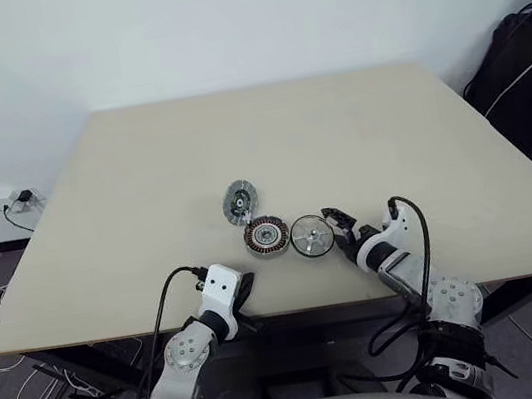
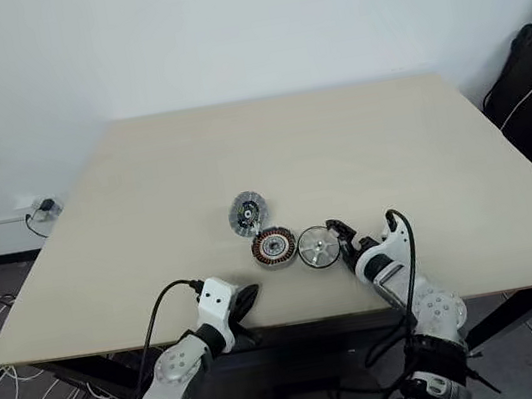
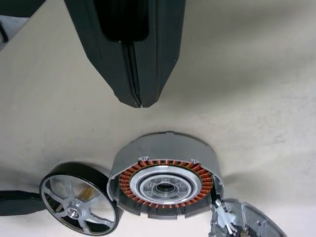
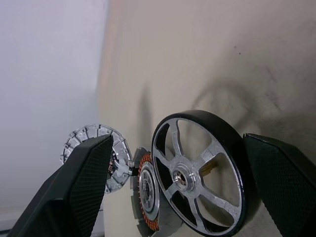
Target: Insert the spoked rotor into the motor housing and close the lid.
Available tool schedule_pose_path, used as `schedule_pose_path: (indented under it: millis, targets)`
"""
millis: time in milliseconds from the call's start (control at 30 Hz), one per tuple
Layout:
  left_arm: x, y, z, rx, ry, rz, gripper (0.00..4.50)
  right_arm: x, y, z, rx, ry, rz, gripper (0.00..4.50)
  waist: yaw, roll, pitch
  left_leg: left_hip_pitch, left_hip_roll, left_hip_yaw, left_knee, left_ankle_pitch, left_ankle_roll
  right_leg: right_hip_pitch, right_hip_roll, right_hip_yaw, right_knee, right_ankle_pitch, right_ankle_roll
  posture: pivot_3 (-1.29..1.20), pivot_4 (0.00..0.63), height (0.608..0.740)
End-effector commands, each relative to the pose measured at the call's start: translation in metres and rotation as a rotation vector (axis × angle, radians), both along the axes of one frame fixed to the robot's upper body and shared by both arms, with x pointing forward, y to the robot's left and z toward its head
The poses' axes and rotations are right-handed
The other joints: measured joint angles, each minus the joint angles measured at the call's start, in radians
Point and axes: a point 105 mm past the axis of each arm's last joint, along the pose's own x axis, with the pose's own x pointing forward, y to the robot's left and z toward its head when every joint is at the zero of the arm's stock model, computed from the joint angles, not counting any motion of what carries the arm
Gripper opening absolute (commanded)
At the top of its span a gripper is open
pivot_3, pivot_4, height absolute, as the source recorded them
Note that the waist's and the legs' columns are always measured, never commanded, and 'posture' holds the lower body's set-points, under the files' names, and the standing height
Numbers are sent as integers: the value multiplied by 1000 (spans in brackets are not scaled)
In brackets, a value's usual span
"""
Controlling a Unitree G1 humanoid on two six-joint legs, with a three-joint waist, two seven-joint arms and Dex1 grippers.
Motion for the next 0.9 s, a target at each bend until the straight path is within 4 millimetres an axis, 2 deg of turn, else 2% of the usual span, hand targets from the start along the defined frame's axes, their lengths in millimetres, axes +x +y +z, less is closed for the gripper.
schedule_pose_path:
  millis: [33, 400, 600, 900]
  targets:
    - [5, -3, 16, -20, -60, -1, 0, 0, 19, 2, 22, -15, 71, 4482, 0, 0, 0, 0, 0, 0, 0, 0, 0, 0, 0, 0, 0, 0, 0, 0, 0, 740]
    - [5, -4, 16, -21, -61, -1, 0, -8, 22, -11, -1, 34, 108, 4482, 0, 0, 0, 0, 0, 0, 0, 0, 0, 0, 0, 0, 0, -1, 0, 0, 0, 740]
    - [6, -5, 16, -20, -63, -3, 0, -10, 22, -10, -10, 36, 117, 4482, 0, -1, 0, 0, 0, 0, 0, 0, 0, 0, 0, 0, 0, -1, 0, 0, 0, 740]
    - [5, -5, 16, -22, -61, -1, 0, -22, 14, -5, -85, 30, 147, 4482, 4, -1, 0, -1, 0, 0, -1, -1, 0, 0, -1, -1, -1, -1, 1, 0, 0, 740]
